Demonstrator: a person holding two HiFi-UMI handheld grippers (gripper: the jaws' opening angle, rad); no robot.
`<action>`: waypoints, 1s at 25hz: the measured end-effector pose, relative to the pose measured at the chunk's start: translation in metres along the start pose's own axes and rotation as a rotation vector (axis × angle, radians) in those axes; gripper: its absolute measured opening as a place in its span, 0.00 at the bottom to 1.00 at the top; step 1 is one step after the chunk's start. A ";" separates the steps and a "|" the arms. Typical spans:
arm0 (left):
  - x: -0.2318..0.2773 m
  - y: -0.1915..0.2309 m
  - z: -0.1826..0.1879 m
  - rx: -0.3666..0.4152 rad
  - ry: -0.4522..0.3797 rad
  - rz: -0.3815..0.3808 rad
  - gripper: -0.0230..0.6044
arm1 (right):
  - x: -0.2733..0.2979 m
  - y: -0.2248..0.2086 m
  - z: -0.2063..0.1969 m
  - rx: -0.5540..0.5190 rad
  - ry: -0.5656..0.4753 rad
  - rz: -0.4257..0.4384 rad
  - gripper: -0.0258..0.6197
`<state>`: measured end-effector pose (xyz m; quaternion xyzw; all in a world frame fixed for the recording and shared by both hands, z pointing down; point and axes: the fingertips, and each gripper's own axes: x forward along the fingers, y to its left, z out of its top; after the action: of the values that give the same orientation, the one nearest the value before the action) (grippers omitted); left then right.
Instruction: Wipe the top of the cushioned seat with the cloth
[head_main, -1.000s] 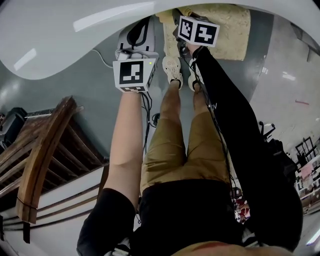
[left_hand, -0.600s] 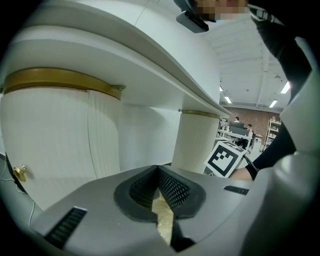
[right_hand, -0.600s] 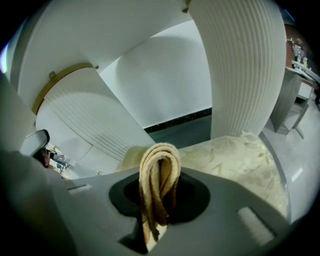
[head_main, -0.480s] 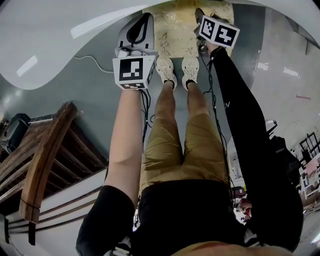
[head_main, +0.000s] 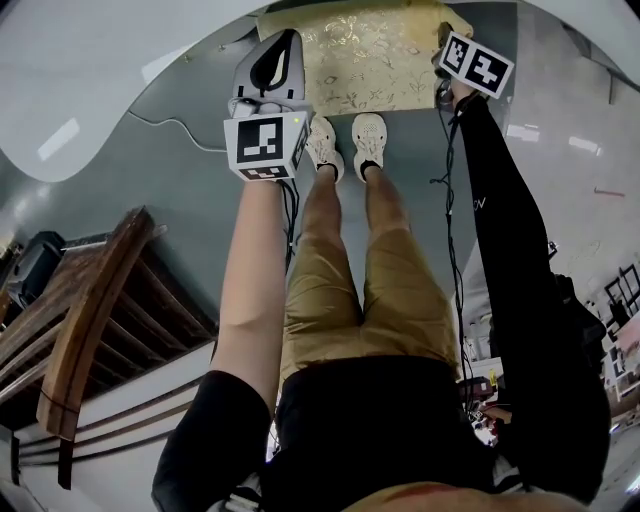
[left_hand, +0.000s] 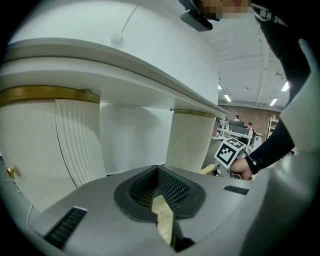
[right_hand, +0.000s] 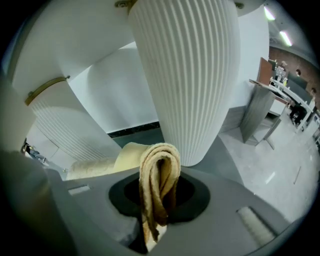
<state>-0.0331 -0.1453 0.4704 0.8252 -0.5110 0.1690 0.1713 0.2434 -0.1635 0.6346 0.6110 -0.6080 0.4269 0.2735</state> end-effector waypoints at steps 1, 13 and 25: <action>0.000 -0.003 0.001 -0.001 -0.001 0.002 0.05 | -0.002 -0.011 0.002 -0.006 -0.002 -0.023 0.13; -0.023 0.003 -0.002 0.008 0.005 0.010 0.05 | -0.046 -0.029 0.022 -0.050 -0.119 -0.074 0.13; -0.068 0.056 -0.017 -0.003 -0.011 0.035 0.05 | -0.058 0.195 -0.032 -0.162 -0.100 0.327 0.13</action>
<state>-0.1136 -0.1072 0.4609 0.8169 -0.5264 0.1668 0.1668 0.0534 -0.1276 0.5645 0.5007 -0.7443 0.3843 0.2182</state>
